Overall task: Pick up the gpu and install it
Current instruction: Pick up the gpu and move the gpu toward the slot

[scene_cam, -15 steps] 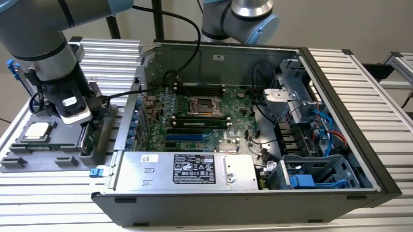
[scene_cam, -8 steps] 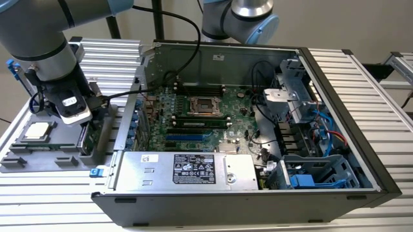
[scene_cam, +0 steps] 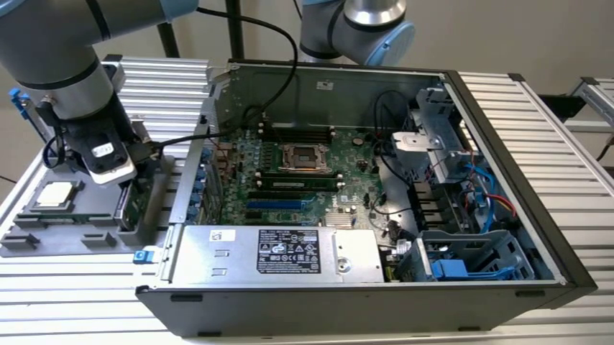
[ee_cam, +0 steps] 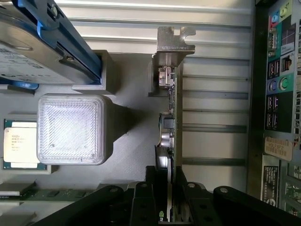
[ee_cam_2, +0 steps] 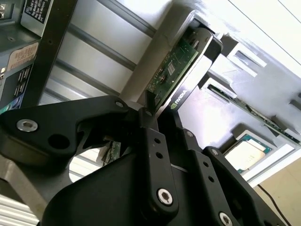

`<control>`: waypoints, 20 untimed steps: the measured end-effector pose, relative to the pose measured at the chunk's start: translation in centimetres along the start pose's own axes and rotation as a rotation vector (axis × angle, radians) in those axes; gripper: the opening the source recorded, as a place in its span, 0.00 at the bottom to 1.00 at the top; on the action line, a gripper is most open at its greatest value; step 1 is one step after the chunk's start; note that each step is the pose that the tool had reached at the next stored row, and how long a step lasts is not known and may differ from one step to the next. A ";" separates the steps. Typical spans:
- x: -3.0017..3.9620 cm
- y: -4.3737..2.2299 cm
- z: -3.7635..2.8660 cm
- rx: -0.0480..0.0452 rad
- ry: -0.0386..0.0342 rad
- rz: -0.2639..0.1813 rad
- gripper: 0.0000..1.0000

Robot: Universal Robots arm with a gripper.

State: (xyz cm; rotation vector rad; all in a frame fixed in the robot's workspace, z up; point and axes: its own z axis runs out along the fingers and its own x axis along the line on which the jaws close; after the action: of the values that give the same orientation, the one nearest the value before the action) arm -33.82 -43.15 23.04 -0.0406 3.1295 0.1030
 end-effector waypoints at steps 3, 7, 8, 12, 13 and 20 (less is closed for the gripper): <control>0.00 0.01 -0.13 -0.0001 -0.0001 0.000 0.00; 0.00 0.02 -0.34 -0.0001 -0.0001 0.000 0.00; 0.00 0.03 -0.41 0.0000 0.0000 0.000 0.00; -0.01 0.05 -0.70 -0.0001 -0.0001 0.000 0.00; -0.01 0.05 -0.78 -0.0002 -0.0002 0.000 0.00; -0.01 0.09 -1.30 -0.0001 -0.0001 0.000 0.00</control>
State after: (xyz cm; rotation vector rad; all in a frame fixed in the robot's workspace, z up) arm -33.82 -43.15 24.34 -0.0406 3.1294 0.1032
